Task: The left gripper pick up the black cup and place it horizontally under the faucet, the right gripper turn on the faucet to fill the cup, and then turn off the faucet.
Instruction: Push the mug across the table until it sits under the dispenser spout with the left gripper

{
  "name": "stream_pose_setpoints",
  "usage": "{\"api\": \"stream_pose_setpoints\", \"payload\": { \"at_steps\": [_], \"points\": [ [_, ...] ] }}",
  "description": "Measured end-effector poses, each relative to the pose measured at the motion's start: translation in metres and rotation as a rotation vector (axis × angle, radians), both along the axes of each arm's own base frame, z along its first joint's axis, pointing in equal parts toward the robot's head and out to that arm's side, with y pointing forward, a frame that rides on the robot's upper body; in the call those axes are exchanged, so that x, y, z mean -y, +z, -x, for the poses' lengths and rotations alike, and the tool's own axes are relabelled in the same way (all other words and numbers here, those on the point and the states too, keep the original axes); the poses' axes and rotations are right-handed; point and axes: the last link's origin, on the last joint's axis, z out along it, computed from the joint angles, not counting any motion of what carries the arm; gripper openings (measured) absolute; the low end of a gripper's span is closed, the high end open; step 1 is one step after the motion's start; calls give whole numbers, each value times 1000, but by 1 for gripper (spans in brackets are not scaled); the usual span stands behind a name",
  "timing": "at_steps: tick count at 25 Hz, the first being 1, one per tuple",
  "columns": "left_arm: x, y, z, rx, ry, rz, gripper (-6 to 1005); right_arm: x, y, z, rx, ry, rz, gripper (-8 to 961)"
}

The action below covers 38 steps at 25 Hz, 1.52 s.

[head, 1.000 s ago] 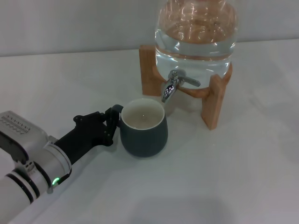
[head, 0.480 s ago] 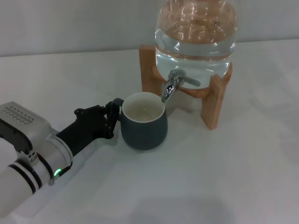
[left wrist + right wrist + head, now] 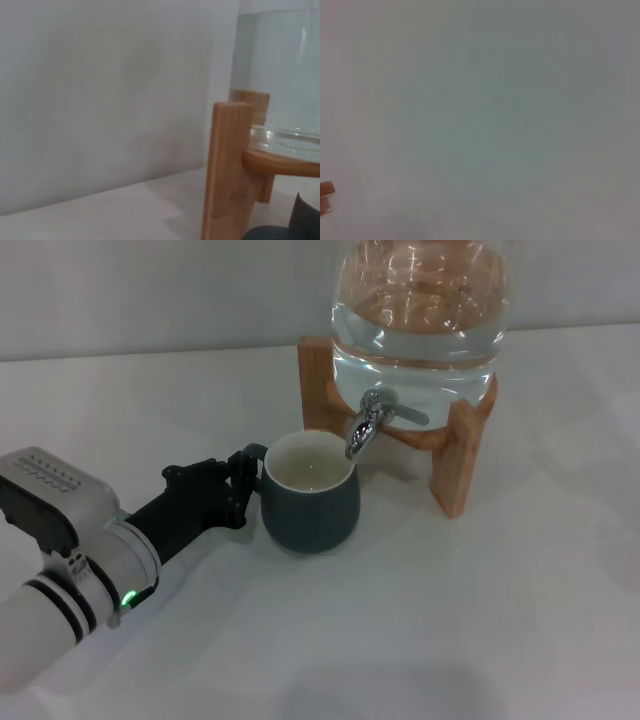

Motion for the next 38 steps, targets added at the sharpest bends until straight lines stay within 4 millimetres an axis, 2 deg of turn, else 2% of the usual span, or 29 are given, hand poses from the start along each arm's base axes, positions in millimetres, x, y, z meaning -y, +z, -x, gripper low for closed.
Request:
{"api": "stream_pose_setpoints", "payload": {
  "at_steps": [16, 38],
  "points": [
    [-7, -3, -9, 2, 9, 2, 98, -1, 0, 0, -3, 0, 1, 842],
    [11, -16, -9, 6, -14, 65, 98, 1, 3, -2, 1, -4, -3, 842]
  ]
}}
